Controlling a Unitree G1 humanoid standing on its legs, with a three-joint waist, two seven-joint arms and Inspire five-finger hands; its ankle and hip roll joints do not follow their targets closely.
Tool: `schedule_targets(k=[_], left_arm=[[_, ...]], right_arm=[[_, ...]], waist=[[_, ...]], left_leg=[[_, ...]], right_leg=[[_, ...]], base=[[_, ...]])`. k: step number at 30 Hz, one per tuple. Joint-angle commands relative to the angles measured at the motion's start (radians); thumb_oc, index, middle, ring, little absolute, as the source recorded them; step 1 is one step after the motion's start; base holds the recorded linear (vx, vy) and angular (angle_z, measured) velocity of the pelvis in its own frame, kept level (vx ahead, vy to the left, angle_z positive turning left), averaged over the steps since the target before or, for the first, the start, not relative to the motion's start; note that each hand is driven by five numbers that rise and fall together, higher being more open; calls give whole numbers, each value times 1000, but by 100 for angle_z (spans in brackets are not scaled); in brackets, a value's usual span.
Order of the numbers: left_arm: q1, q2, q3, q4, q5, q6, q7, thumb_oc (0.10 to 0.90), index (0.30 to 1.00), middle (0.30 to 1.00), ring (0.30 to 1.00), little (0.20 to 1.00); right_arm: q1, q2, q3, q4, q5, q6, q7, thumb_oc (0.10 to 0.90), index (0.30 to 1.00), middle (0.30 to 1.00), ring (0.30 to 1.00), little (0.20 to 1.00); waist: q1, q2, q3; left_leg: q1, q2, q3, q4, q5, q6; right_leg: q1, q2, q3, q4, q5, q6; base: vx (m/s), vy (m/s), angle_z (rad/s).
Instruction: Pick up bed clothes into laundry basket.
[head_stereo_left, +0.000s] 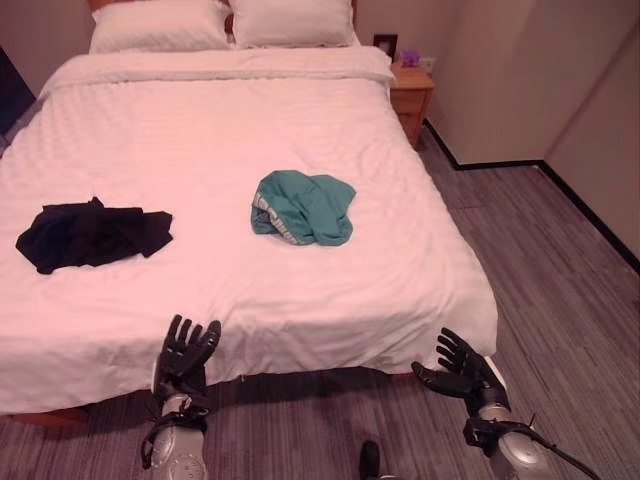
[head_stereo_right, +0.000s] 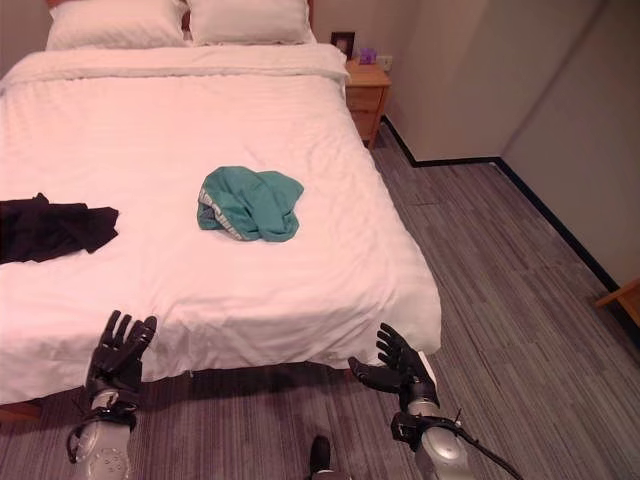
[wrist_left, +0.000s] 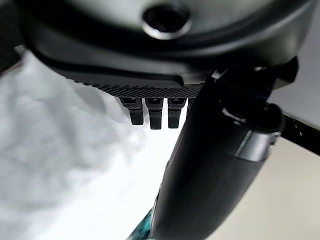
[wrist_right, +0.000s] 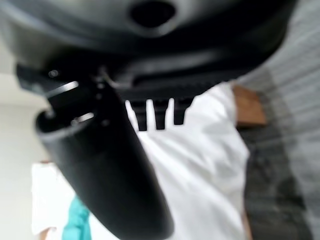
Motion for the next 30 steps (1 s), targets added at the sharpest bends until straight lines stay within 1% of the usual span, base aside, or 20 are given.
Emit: schedule_targets(k=[1, 5, 6, 7, 8, 11, 13, 14, 15, 16, 17, 18, 20, 21, 23, 24, 25, 27, 29, 30], left_arm=[[-70, 43, 6, -102, 7, -57, -61, 800, 900, 900, 900, 900], [-90, 45, -16, -102, 22, -61, -57, 800, 900, 900, 900, 900], [-103, 45, -21, -101, 25, -64, -55, 800, 900, 900, 900, 900], [-103, 45, -21, -101, 25, -64, -55, 800, 900, 900, 900, 900], [-123, 51, -34, -100, 27, -63, -57, 800, 900, 900, 900, 900], [-140, 58, -46, -98, 29, -67, -58, 800, 900, 900, 900, 900], [-169, 71, -65, -101, 31, -70, -61, 800, 900, 900, 900, 900], [-193, 82, -81, -106, 27, -71, -59, 800, 900, 900, 900, 900], [-193, 83, -81, -106, 27, -71, -59, 800, 900, 900, 900, 900], [-215, 91, -104, -110, 32, -71, -60, 800, 900, 900, 900, 900], [-245, 102, -140, -105, 32, -62, -66, 800, 900, 900, 900, 900], [-246, 102, -140, -105, 32, -62, -66, 800, 900, 900, 900, 900], [-289, 127, -194, -86, 65, -59, -56, 800, 900, 900, 900, 900], [-294, 147, -211, -91, 81, -55, -58, 800, 900, 900, 900, 900], [-295, 175, -236, -102, 115, -33, -79, 800, 900, 900, 900, 900], [-292, 180, -234, -100, 129, -24, -87, 800, 900, 900, 900, 900], [-292, 180, -234, -100, 129, -24, -87, 800, 900, 900, 900, 900], [-247, 168, -208, -114, 130, -9, -93, 800, 900, 900, 900, 900], [-221, 160, -194, -117, 136, -4, -94, 800, 900, 900, 900, 900], [-220, 159, -194, -118, 136, -4, -94, 800, 900, 900, 900, 900]], right_arm=[[-28, -36, -55, -124, 16, -95, -11, 800, 900, 900, 900, 900], [-8, -48, -57, -128, -4, -98, -17, 800, 900, 900, 900, 900], [1, -49, -59, -130, -6, -97, -21, 800, 900, 900, 900, 900], [1, -49, -59, -130, -6, -97, -21, 800, 900, 900, 900, 900], [10, -50, -61, -142, -14, -97, -25, 800, 900, 900, 900, 900], [9, -46, -62, -144, -12, -99, -32, 800, 900, 900, 900, 900], [5, -38, -67, -144, -1, -103, -35, 800, 900, 900, 900, 900], [1, -27, -61, -153, 3, -102, -36, 800, 900, 900, 900, 900], [1, -27, -61, -153, 3, -102, -36, 800, 900, 900, 900, 900], [-3, -25, -62, -153, -1, -102, -38, 800, 900, 900, 900, 900], [-4, -23, -65, -158, -18, -90, -39, 800, 900, 900, 900, 900], [-5, -23, -65, -158, -18, -90, -39, 800, 900, 900, 900, 900], [-16, 11, -74, -176, 7, -97, -53, 800, 900, 900, 900, 900], [-23, 24, -69, -178, 31, -101, -53, 800, 900, 900, 900, 900], [-24, 30, -57, -168, 41, -95, -32, 800, 900, 900, 900, 900], [-23, 29, -55, -168, 33, -91, -26, 800, 900, 900, 900, 900], [-23, 29, -55, -168, 33, -91, -26, 800, 900, 900, 900, 900], [-32, 24, -46, -175, 17, -86, -18, 800, 900, 900, 900, 900], [-27, 23, -49, -169, 5, -82, -10, 800, 900, 900, 900, 900], [-28, 23, -49, -169, 5, -82, -10, 800, 900, 900, 900, 900]], waist=[[-22, -16, -16], [-39, 6, -33], [-47, 20, -37], [-47, 21, -37], [-58, 37, -40], [-63, 45, -39], [-70, 46, -39], [-76, 39, -40], [-75, 38, -40], [-78, 31, -39], [-87, 15, -35], [-86, 13, -39], [-103, -10, -35], [-105, -5, -26], [-125, 22, -13], [-129, 33, -10], [-128, 33, -11], [-119, 46, 5], [-121, 47, 3], [-119, 49, 0]], left_leg=[[-28, 22, 61, -77, 92, -3], [-10, 88, 40, -165, 172, -26], [-7, 118, 51, -198, 207, -44], [-6, 118, 52, -200, 209, -44], [-6, 140, 69, -223, 228, -56], [-11, 140, 59, -219, 227, -59], [-22, 132, 57, -188, 194, -57], [-32, 113, 49, -151, 115, -48], [-33, 112, 49, -148, 113, -47], [-49, 91, 37, -138, 81, -40], [-58, 43, 37, -148, 21, -19], [-63, 40, 38, -148, 23, -17], [-69, -29, 67, -200, 8, 24], [-64, -45, 76, -225, 12, 40], [-62, -61, 52, -255, 23, 68], [-54, -62, 56, -260, 21, 81], [-55, -62, 56, -260, 21, 81], [-11, -92, 90, -260, -13, 119], [10, -115, 99, -260, -26, 135], [6, -112, 100, -260, -24, 135]], right_leg=[[86, 4, -23, 68, -93, 47], [98, -21, -30, 77, -110, 61], [104, -37, -33, 83, -119, 70], [104, -36, -33, 84, -119, 69], [108, -57, -31, 92, -127, 80], [117, -71, -23, 95, -128, 83], [128, -94, -15, 92, -122, 91], [136, -126, -1, 81, -108, 106], [136, -127, -1, 80, -107, 107], [136, -152, 4, 69, -76, 123], [124, -203, 24, 67, -3, 148], [119, -205, 26, 65, 0, 149], [43, -259, 79, 86, 199, 175], [7, -266, 104, 125, 238, 177], [-31, -195, 214, 276, 203, 154], [-53, -158, 237, 355, 181, 146], [-54, -158, 238, 355, 181, 146], [-88, -144, 133, 529, 156, 130], [-116, -80, 127, 600, 119, 125], [-119, -77, 127, 596, 123, 124]], base=[[68, 78, 23], [98, 130, 17], [105, 172, 13], [151, 297, 19], [79, 171, 14], [117, 272, 15], [109, 306, 19], [64, 214, 29], [84, 348, 17], [50, 400, -1], [47, 401, -2], [48, 422, 5], [-24, 454, 15], [-75, 547, -19], [-10, 499, -51], [23, 332, -24], [-4, 341, -1], [16, 478, -2], [53, 312, -53], [47, 141, -35]])
